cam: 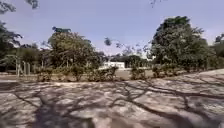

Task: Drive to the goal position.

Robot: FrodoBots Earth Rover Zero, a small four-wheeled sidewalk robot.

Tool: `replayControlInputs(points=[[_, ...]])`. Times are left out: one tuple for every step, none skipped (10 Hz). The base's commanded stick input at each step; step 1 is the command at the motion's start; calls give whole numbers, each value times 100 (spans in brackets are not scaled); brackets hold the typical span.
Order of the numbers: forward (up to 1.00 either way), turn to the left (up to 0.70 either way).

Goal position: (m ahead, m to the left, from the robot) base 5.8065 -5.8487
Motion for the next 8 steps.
replayControlInputs(points=[[50,-50],[50,-50],[50,-50],[50,-50],[50,-50],[50,-50],[50,-50],[50,-50]])
